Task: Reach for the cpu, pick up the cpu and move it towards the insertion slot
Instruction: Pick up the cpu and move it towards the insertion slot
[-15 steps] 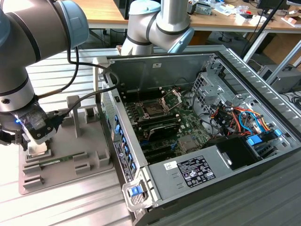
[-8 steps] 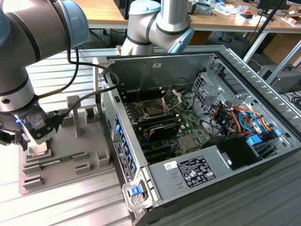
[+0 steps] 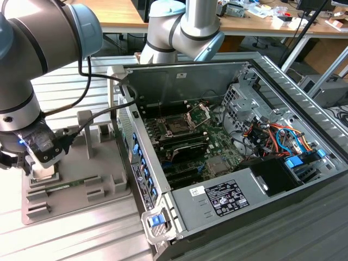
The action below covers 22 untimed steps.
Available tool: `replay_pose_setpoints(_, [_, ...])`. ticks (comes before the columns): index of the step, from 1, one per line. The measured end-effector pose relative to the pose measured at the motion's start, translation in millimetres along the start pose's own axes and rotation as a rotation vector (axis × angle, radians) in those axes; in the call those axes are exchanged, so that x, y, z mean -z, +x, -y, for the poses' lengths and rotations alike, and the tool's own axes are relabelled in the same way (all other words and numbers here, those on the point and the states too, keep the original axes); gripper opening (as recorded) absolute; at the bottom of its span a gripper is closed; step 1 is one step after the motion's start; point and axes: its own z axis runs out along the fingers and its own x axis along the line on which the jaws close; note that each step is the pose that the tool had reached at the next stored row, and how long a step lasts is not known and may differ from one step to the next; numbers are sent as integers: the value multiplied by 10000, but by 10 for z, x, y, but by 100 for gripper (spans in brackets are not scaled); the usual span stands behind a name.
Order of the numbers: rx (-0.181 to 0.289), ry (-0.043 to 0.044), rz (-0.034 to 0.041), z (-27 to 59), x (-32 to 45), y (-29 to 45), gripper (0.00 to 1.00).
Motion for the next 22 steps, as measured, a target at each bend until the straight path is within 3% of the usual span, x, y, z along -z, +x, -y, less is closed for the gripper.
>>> replay_pose_setpoints(12, [0,-34,2,4,-92,1,60])
replay_pose_setpoints(22, [0,-37,2,5,-98,1,59])
